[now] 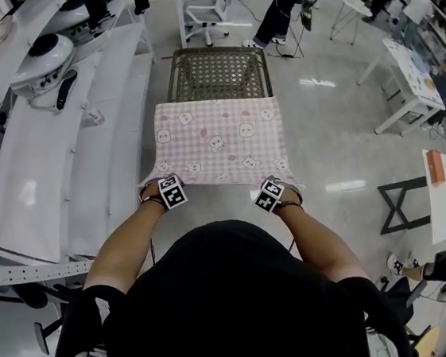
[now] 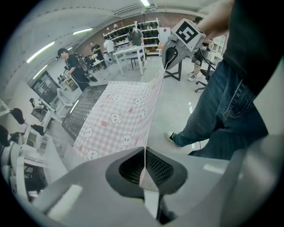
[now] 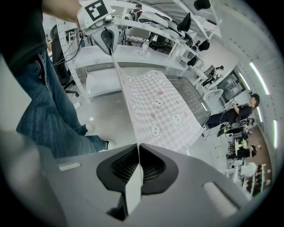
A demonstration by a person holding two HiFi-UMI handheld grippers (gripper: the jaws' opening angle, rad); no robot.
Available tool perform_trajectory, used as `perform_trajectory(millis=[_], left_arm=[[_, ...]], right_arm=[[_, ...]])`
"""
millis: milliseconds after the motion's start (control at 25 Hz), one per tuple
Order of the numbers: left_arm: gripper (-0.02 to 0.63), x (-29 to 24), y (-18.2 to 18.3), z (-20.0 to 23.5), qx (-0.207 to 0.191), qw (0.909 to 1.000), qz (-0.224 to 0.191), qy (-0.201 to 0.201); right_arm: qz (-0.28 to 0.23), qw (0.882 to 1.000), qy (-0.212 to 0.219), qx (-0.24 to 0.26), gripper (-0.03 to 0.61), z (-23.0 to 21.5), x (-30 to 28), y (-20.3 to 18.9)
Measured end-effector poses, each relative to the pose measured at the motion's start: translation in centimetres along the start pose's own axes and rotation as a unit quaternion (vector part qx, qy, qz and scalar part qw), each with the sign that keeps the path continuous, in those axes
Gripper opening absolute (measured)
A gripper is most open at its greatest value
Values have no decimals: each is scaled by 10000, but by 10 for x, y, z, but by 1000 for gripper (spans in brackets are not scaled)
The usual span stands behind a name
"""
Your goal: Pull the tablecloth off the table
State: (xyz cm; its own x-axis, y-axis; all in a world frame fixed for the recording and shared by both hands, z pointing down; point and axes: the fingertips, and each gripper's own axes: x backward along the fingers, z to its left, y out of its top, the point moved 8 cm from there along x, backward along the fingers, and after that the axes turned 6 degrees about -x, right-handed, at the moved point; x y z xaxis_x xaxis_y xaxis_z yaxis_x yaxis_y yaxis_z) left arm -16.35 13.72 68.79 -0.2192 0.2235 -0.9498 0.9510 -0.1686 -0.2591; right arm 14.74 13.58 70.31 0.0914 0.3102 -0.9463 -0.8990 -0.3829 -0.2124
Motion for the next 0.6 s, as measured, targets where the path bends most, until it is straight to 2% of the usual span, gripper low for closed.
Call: perform_trajectory(millis=[200,360,600], left_arm=[[2,23,-21,-25,148,9995,-253,72],[2,40,-39,-46,115,9992,-367,48],[2,47,-61,-69,152,9992,-317,-177]], right_arm=[[-41,9997,-209,-110,29,32,27,7],[-10,9991,-335,-252,29,58,40,13],[83,9988,-244,-408,29,105,44,11]])
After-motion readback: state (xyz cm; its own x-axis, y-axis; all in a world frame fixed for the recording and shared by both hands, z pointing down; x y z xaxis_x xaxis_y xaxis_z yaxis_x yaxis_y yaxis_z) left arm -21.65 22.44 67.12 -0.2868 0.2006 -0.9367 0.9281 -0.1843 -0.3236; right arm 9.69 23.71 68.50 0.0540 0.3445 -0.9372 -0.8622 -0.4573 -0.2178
